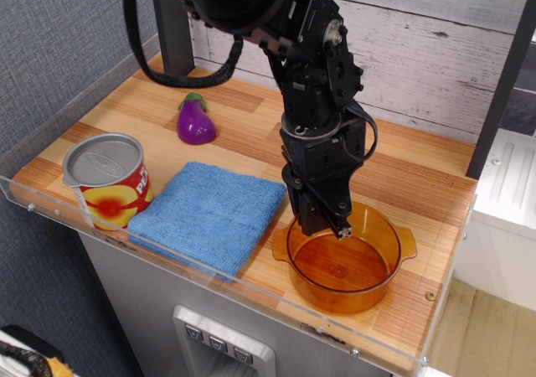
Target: Place the measuring cup on the blue towel.
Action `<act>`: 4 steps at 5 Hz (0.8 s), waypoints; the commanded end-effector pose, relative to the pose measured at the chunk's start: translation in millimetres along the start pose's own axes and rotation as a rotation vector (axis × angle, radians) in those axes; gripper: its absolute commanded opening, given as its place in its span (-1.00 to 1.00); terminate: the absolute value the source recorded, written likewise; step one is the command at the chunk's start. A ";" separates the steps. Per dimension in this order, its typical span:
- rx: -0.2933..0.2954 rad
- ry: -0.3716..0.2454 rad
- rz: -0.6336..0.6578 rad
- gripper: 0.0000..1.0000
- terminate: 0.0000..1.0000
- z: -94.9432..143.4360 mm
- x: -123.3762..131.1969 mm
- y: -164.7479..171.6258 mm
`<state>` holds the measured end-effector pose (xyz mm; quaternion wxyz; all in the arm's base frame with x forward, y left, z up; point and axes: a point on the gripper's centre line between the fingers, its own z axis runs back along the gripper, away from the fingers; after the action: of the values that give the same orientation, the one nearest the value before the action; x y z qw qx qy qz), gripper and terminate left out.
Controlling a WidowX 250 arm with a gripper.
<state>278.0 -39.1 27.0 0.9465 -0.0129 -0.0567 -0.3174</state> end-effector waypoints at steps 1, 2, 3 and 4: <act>-0.003 -0.090 0.123 -1.00 -1.00 38.7 -0.9 19.1; -0.004 -0.136 0.193 -1.00 -1.00 58.0 -11.8 30.6; 0.053 -0.144 0.313 -1.00 -1.00 77.7 -34.3 53.5; 0.102 -0.125 0.371 -1.00 -1.00 81.4 -50.5 71.1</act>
<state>269.6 44.2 86.6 0.9854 -0.0049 -0.0997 -0.1377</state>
